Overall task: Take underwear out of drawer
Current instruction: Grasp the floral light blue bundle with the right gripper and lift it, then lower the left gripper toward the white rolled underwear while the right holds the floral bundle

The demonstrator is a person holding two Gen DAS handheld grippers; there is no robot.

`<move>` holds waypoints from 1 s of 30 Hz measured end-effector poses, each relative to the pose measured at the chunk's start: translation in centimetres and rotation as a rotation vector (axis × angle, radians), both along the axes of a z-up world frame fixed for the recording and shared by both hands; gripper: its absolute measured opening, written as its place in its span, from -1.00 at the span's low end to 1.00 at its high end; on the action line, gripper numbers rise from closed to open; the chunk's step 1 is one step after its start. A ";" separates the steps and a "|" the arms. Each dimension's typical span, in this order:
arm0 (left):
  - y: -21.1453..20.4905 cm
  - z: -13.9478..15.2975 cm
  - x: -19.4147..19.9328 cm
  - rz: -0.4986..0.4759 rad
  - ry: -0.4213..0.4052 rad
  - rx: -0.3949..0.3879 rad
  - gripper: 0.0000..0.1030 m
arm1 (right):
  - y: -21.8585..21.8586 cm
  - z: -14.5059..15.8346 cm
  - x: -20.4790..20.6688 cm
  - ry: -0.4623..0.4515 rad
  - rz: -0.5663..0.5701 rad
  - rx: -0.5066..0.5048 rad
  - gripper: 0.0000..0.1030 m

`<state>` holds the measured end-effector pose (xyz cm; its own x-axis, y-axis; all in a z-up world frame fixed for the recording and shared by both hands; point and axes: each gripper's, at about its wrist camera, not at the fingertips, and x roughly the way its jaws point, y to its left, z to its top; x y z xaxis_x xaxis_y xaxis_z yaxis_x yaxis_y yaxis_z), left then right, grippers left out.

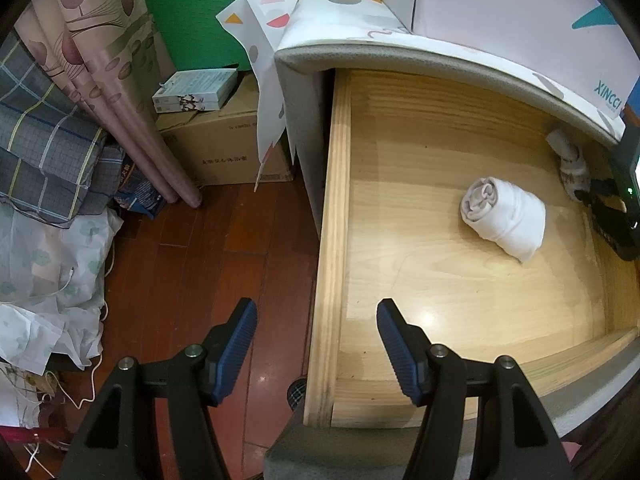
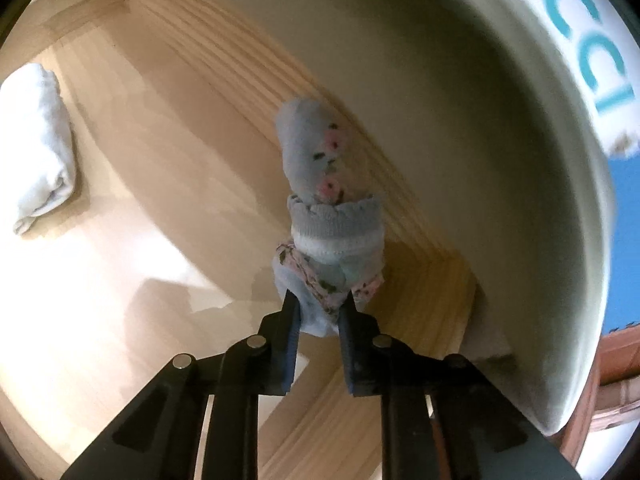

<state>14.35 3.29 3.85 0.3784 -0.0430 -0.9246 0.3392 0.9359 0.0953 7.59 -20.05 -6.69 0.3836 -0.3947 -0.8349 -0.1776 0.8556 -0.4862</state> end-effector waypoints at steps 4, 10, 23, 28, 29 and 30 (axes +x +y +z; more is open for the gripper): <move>0.2 0.1 0.1 0.005 0.000 -0.016 0.24 | -0.1 0.6 -1.0 0.017 -0.018 0.097 -0.70; 0.4 0.3 0.1 0.006 0.001 -0.026 0.24 | 1.0 1.3 -2.9 0.067 -0.033 0.240 -0.70; 0.2 0.2 0.2 0.011 0.002 -0.018 0.24 | 5.4 0.1 -2.5 0.081 0.039 0.179 0.15; 0.4 0.2 0.1 0.006 0.003 -0.010 0.24 | 6.3 -1.0 -1.6 0.081 0.082 0.124 0.19; 0.4 0.1 0.1 0.006 0.004 -0.009 0.24 | 6.5 -1.3 -1.3 0.079 0.089 0.116 0.21; 0.4 0.1 0.1 0.006 0.006 -0.009 0.24 | 6.5 -1.3 -1.4 0.082 0.095 0.117 0.21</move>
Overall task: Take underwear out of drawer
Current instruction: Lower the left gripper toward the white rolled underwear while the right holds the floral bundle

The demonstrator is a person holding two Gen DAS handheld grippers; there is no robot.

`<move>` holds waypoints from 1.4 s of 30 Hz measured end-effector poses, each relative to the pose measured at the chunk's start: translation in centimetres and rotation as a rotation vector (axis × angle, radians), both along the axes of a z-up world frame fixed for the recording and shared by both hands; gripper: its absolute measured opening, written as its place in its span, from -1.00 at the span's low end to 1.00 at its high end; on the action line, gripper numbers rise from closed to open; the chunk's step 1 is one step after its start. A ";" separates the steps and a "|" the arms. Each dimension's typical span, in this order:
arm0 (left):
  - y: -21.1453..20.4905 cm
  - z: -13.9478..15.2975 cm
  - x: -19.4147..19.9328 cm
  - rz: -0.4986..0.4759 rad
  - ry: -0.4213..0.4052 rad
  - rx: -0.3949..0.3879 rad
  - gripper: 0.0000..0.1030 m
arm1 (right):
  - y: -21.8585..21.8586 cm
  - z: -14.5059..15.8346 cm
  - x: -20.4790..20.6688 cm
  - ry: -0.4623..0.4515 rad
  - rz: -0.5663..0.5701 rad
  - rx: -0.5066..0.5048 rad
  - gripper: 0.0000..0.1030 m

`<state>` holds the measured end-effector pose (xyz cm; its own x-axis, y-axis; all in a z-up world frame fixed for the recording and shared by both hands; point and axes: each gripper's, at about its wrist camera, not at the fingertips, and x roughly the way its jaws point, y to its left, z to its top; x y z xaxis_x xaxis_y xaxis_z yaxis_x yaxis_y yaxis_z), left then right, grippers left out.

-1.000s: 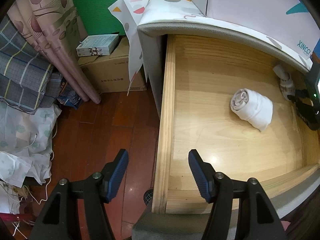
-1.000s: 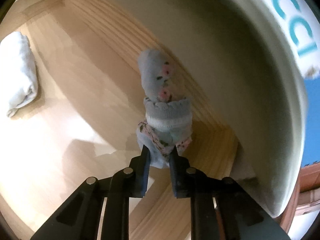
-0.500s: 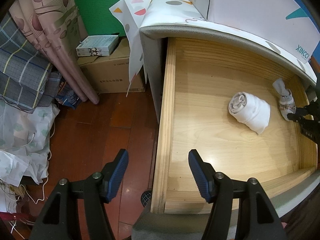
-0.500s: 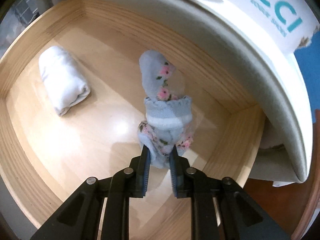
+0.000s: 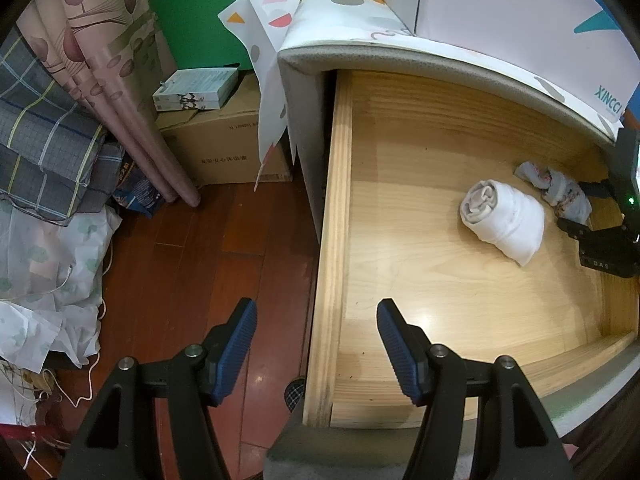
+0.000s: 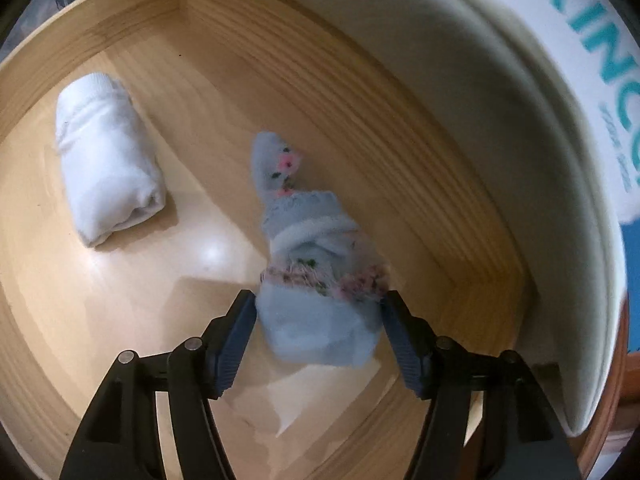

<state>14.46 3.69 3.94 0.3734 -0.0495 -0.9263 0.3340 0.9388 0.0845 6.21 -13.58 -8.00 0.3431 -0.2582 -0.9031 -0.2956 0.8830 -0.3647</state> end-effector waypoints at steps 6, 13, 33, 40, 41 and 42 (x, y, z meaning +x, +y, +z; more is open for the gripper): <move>0.0 -0.1 0.0 -0.001 0.002 0.006 0.24 | 1.2 -0.5 0.2 -0.015 0.034 -0.016 0.33; 0.0 -0.1 0.0 0.002 0.005 0.003 0.24 | -1.0 -0.9 0.0 0.031 -0.046 0.108 -0.17; -0.1 0.0 -0.1 -0.007 -0.004 0.009 0.24 | -4.0 -3.5 -6.9 0.347 -0.454 0.258 -0.31; -0.2 0.0 -0.1 -0.011 -0.004 0.019 0.24 | -4.5 -5.2 -9.8 0.391 -0.541 0.317 -0.31; -0.3 0.0 -0.1 -0.012 -0.005 0.023 0.24 | -4.7 -5.6 -10.4 0.394 -0.553 0.321 -0.31; -0.3 0.0 -0.2 -0.013 -0.005 0.024 0.24 | -4.8 -5.8 -10.9 0.402 -0.569 0.328 -0.31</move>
<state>14.28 3.42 3.91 0.3776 -0.0323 -0.9254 0.3453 0.9322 0.1084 -4.68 -18.33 -13.79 -0.1328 0.0054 -0.9911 0.1817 0.9832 -0.0190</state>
